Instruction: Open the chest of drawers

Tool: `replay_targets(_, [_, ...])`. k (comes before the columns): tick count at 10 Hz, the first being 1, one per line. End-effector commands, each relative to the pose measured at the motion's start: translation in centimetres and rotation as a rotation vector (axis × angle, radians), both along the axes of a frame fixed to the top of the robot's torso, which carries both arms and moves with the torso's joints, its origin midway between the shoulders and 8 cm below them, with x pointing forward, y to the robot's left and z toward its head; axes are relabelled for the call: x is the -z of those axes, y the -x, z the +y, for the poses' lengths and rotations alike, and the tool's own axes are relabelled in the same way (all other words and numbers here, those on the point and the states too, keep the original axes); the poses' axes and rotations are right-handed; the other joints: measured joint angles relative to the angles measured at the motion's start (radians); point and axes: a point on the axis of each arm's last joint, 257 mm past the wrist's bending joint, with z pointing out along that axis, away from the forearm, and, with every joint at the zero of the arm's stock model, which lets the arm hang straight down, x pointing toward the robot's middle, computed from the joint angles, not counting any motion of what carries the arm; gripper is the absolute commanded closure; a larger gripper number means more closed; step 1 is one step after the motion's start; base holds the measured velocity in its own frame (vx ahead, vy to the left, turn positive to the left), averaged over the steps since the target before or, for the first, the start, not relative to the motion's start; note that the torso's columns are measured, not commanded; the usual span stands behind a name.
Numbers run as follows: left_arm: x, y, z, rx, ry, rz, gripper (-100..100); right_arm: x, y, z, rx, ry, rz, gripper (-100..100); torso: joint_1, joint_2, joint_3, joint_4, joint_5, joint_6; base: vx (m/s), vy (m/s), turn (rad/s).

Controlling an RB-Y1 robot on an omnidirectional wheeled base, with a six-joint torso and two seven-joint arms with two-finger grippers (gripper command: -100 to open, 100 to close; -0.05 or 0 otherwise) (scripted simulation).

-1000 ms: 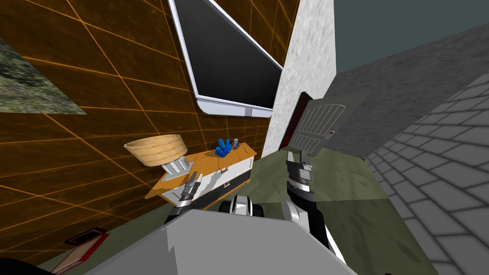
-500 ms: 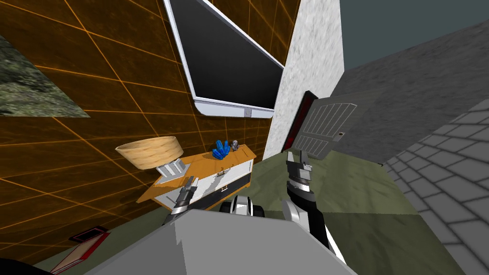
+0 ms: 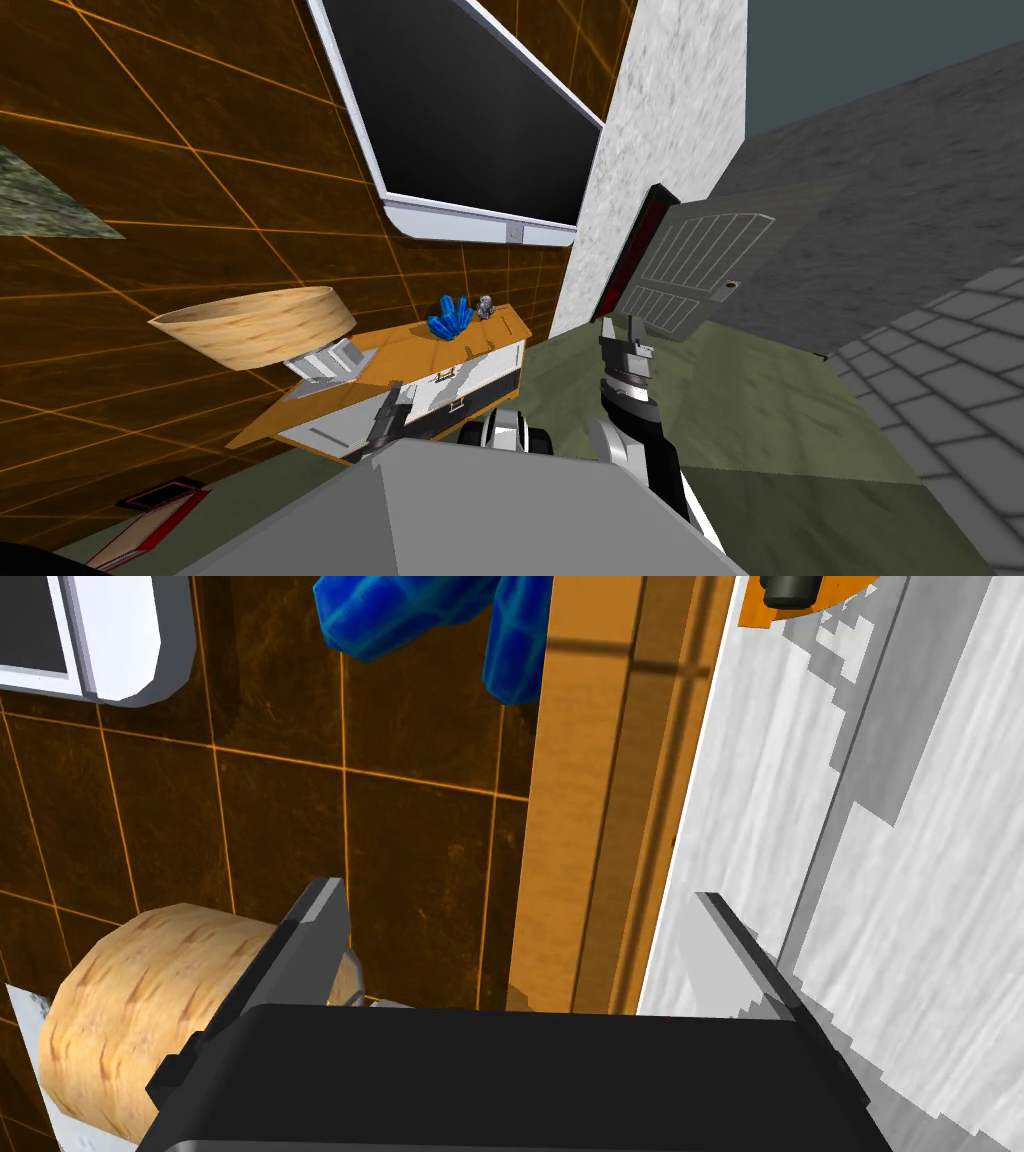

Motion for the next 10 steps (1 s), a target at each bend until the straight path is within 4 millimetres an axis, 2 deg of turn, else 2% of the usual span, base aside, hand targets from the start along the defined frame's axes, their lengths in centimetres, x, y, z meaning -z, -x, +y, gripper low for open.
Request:
replay_targets(1, [1.9, 1.4, -0.3, -0.025, 0.035, 0.021, -100, 0.0, 0.0, 0.0, 0.000, 0.000, 0.000, 0, 0.002, 0.007, 0.004, 0.002, 0.000, -0.001, 0.086, -0.073, 0.075])
replay_targets(3, [3.4, 2.6, -1.1, -0.056, 0.080, 0.031, -100, 0.0, 0.0, 0.0, 0.000, 0.000, 0.000, 0, -0.001, 0.008, 0.005, 0.003, -0.001, -0.001, 0.121, -0.099, 0.071])
replay_targets(4, [3.4, 2.6, -1.1, -0.056, 0.080, 0.031, -100, 0.0, 0.0, 0.0, 0.000, 0.000, 0.000, 0, -0.002, 0.007, 0.004, 0.002, -0.002, -0.002, 0.080, -0.068, 0.057])
replay_targets(7, [5.3, 4.0, -3.4, -0.103, 0.163, 0.035, -100, 0.0, 0.0, 0.0, 0.000, 0.000, 0.000, 0, -0.001, 0.010, 0.006, 0.003, -0.002, -0.002, 0.038, -0.061, 0.082])
replay_targets(10, [6.4, 4.4, -5.7, -0.136, 0.235, 0.031, -100, 0.0, 0.0, 0.0, 0.000, 0.000, 0.000, 0, -0.001, 0.008, 0.004, 0.002, -0.002, -0.002, 0.027, -0.049, 0.039])
